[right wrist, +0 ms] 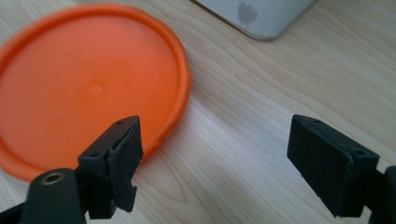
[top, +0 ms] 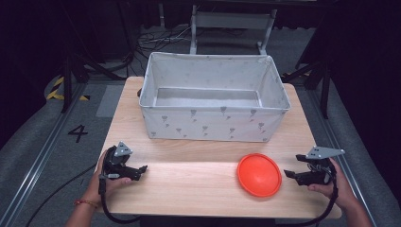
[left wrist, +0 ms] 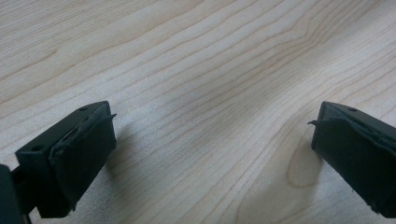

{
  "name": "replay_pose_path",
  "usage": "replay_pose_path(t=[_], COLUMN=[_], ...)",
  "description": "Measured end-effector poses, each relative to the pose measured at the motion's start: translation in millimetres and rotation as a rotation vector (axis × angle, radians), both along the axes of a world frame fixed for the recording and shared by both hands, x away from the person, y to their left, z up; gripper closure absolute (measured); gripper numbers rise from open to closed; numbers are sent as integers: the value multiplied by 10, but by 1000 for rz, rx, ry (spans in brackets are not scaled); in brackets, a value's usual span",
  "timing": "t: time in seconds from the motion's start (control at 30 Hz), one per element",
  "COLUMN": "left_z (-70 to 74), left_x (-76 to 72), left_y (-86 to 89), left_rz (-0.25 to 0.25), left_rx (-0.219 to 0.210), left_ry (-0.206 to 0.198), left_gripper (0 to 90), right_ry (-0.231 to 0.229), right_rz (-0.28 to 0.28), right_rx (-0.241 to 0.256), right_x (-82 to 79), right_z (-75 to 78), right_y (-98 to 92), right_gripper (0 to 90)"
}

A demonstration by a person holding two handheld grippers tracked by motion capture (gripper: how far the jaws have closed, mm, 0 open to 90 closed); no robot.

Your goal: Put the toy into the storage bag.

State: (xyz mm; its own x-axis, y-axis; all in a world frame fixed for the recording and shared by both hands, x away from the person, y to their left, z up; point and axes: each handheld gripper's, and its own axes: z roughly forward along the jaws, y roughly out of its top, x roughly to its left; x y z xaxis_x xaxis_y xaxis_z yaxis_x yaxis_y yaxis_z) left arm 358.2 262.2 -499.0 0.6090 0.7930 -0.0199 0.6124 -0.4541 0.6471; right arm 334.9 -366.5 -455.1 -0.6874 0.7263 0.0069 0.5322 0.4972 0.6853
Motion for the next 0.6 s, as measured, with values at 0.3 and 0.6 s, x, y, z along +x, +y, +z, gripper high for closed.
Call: replay_pose_path(t=[0.3,0.6], left_z=[0,0], left_x=[0,0], left_y=[0,0], left_rz=[0,0], left_rx=[0,0], left_ry=[0,0], left_gripper=[1,1], right_ry=[13,67], right_rz=[79,113], right_rx=[-15,-37], right_x=[155,327], right_z=[54,-45], right_y=[346,610], right_gripper=[186,185])
